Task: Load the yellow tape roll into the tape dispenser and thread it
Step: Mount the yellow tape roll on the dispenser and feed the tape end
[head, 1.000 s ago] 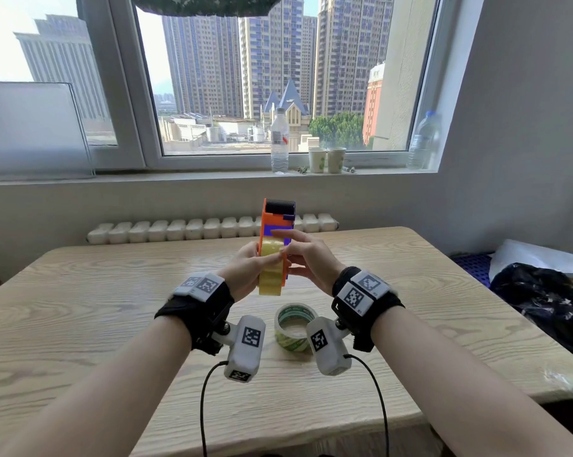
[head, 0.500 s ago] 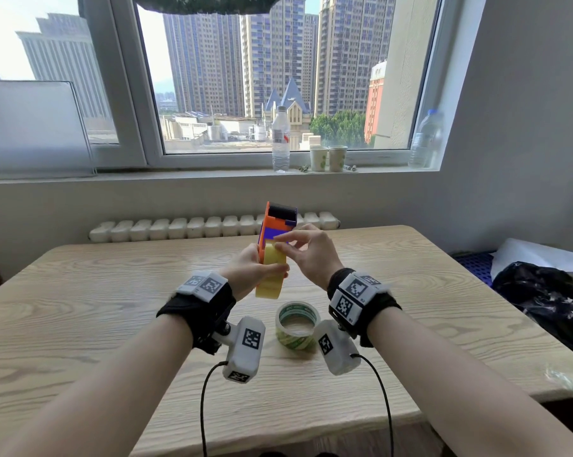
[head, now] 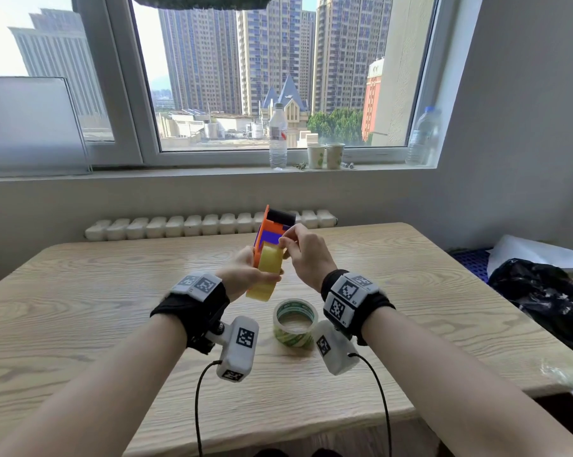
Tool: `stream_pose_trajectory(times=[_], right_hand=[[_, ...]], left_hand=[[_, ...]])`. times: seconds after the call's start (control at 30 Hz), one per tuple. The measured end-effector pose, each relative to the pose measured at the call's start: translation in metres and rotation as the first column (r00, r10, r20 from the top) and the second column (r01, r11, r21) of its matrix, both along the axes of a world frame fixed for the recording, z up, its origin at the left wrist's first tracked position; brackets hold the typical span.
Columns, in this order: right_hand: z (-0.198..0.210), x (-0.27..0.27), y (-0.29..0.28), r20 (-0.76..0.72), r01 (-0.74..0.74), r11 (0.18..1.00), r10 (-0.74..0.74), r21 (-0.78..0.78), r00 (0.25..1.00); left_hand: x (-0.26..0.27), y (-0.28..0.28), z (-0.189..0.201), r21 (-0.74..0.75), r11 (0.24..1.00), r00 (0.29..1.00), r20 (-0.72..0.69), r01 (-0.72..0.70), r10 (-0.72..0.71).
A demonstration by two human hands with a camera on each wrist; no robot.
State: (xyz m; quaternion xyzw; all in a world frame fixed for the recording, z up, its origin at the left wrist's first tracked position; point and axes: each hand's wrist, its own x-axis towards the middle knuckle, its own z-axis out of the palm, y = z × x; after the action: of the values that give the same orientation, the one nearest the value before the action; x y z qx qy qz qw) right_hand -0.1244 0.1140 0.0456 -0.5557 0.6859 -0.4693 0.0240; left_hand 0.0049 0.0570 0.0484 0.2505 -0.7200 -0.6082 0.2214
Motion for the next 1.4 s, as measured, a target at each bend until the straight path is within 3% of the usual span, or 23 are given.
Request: stream_pose_trajectory(times=[0.23,0.5,0.7,0.9,1.2,1.4], right_hand=[[0.004,-0.001,-0.001,0.164,-0.038,0.999,0.034,0.022,0.986],[0.001,0.000,0.001,0.069,0.000,0.994,-0.008,0.111,0.998],[-0.001,-0.004,-0.002,0.111,-0.028,0.990,0.013,0.137,0.994],[0.004,-0.002,-0.002,0.117,-0.070,0.991,0.057,0.110,0.991],[0.007,0.003,0.006,0.173,-0.199,0.974,0.179,0.109,0.969],[0.002,0.003,0.005,0.052,-0.165,0.979,0.160,0.118,0.986]], left_hand=[[0.001,-0.004,0.000,0.013,1.000,1.000,0.015,-0.017,0.017],[0.008,-0.005,-0.007,0.018,0.998,0.994,0.090,0.062,-0.064],[0.007,-0.005,-0.009,-0.024,0.996,0.990,0.112,0.084,-0.081],[0.002,-0.002,-0.009,0.194,0.981,0.999,-0.022,-0.025,0.030],[0.001,-0.001,-0.005,0.155,0.972,0.984,-0.006,-0.176,0.179],[0.003,-0.001,-0.004,0.139,0.981,0.990,0.006,-0.138,0.139]])
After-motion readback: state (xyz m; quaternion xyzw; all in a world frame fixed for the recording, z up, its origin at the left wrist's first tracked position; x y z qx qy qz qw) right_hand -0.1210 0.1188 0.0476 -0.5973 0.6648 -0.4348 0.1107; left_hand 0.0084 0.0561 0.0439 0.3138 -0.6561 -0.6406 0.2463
